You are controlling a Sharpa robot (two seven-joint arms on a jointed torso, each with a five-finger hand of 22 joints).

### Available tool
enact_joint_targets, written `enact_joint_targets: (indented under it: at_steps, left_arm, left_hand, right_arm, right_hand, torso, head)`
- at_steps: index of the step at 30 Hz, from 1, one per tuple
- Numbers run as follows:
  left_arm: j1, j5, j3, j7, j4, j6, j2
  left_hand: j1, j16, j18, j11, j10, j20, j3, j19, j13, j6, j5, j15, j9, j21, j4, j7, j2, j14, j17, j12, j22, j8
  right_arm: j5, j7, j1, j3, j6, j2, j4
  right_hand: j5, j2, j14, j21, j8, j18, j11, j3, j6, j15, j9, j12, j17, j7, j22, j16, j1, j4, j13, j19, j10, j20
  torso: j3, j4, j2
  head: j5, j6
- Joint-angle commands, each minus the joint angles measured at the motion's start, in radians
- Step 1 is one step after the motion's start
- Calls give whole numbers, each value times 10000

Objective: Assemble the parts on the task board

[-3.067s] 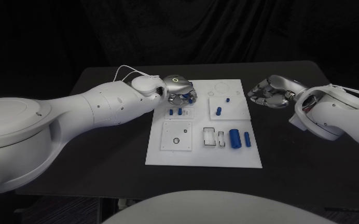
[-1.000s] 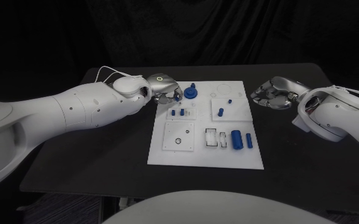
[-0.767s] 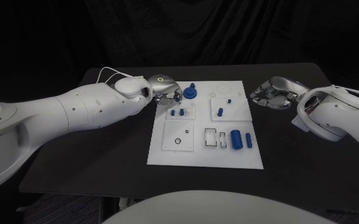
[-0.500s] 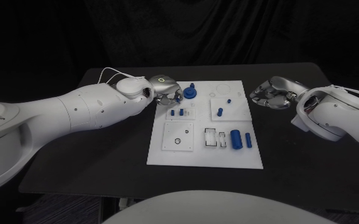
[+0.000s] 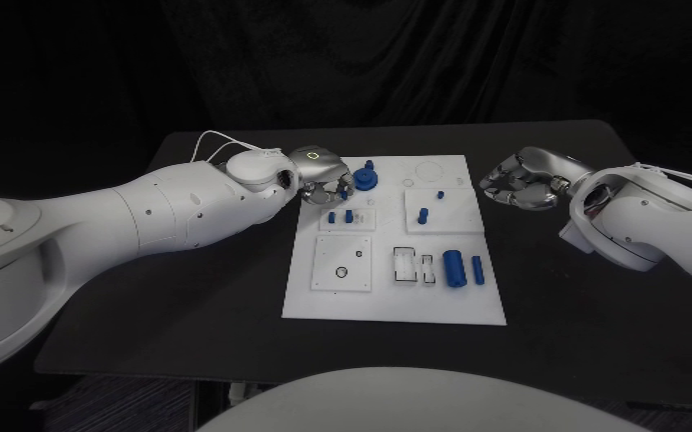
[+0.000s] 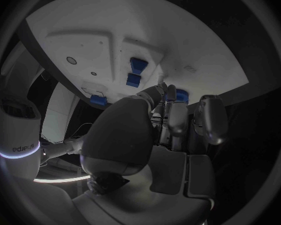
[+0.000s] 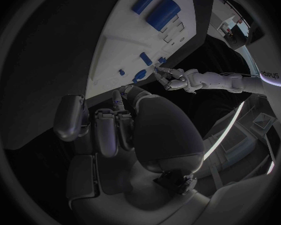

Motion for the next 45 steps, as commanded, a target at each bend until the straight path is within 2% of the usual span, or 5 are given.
enact_joint_targets:
  at_steps: [1, 28, 31, 39, 45]
  left_arm:
    - [-25, 10, 2, 21, 17, 208, 30]
    - [-41, 10, 2, 1, 102, 429, -49]
    - [-45, 10, 2, -44, 63, 484, -23]
    - [-58, 10, 2, -123, 18, 573, 15]
    - [-68, 10, 2, -2, 4, 476, 52]
  left_hand:
    - [-49, -40, -5, 13, 62, 10, 29, -80, -11, 17, 57, 12, 17, -45, 23, 74, 5, -62, -33, -50, 1632, -30]
    - [-31, -175, 44, 35, 31, 28, 57, -262, -66, -22, 86, 33, 16, -281, -33, 80, -9, -282, -276, -187, 1564, -76]
    - [-73, -212, 58, 59, -78, 45, 81, -336, -113, -375, -1, 54, -72, -363, -27, 36, -24, -365, -332, -330, 1544, -167]
    - [-251, -328, 106, 440, -856, 224, 389, -540, -615, -2114, -231, 348, -751, -664, 97, -553, -246, -605, -579, -1147, 1465, -176]
    - [-219, -230, 101, 244, -318, 213, 424, -463, -463, -1721, -273, 224, -815, -567, 117, -359, -154, -496, -425, -848, 1501, 38]
  right_arm:
    - [-15, -173, -24, 6, 67, -6, 20]
    - [-14, -219, -24, 6, 161, 15, 13]
    - [-14, -226, -24, 6, 169, 20, 12]
    - [-14, -234, -24, 6, 175, 16, 21]
    - [-14, -240, -24, 6, 176, 20, 20]
  right_hand:
    - [40, 19, 683, -44, -24, 149, -26, 51, 6, 12, -6, -69, 984, -2, 1495, -55, -110, 24, 1349, -83, -40, -3]
    - [40, 21, 679, -67, -23, 153, -27, 60, 11, 9, -5, -85, 964, -4, 1489, -68, -111, 16, 1330, -89, -51, -7]
    - [42, 25, 678, -76, -25, 154, -29, 67, 11, 8, -5, -92, 956, -5, 1487, -73, -107, 9, 1321, -92, -55, -8]
    - [42, 25, 678, -76, -25, 154, -29, 67, 11, 8, -5, -92, 956, -5, 1487, -73, -107, 9, 1321, -92, -55, -8]
    - [42, 23, 676, -90, -26, 157, -29, 72, 10, 7, -5, -91, 951, -6, 1484, -77, -103, 0, 1322, -96, -52, -10]
  torso:
    - [2, 0, 0]
    - [-7, 18, -20]
    - [-3, 16, -17]
    - [0, 6, -16]
    - [-1, -2, -10]
  head:
    - [2, 1]
    - [22, 1]
    - [18, 1]
    - [4, 1]
    - [1, 1]
